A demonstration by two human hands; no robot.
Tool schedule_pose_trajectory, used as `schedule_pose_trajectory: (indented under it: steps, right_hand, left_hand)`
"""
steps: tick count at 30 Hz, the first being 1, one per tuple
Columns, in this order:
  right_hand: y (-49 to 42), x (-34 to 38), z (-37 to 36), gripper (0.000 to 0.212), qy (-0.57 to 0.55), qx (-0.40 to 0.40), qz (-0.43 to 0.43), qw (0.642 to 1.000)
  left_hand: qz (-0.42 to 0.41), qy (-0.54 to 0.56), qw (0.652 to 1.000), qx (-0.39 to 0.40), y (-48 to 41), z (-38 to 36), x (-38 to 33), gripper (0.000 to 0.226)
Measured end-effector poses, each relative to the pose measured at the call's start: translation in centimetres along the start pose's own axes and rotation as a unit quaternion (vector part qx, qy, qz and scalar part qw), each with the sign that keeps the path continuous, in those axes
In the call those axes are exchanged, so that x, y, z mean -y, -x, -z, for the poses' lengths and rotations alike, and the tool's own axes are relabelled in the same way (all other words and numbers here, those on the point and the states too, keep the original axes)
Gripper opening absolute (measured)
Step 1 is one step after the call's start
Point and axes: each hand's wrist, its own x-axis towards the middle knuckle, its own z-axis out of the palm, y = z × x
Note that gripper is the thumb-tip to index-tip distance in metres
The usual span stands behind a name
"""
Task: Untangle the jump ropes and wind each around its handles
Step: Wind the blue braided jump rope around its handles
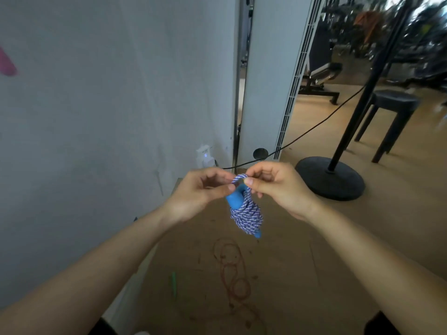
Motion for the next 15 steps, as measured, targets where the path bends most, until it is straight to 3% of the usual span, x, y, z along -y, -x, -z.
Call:
schedule_pose_trajectory:
  steps: [9, 15]
  right_hand:
    - [-4.8, 8.1, -4.2, 0.009, -0.071, 0.031, 0.084, 0.993]
    - [-8.9, 15.2, -7.0, 0.008, -0.081, 0.043, 0.143, 0.986]
  left_hand:
    - [-0.025, -0.105, 0.985, -0.133, 1.6, 5.1, -10.7, 0.004]
    - [-0.049, -0.222, 0.938, -0.263, 2.9, 8.5, -18.1, 0.009]
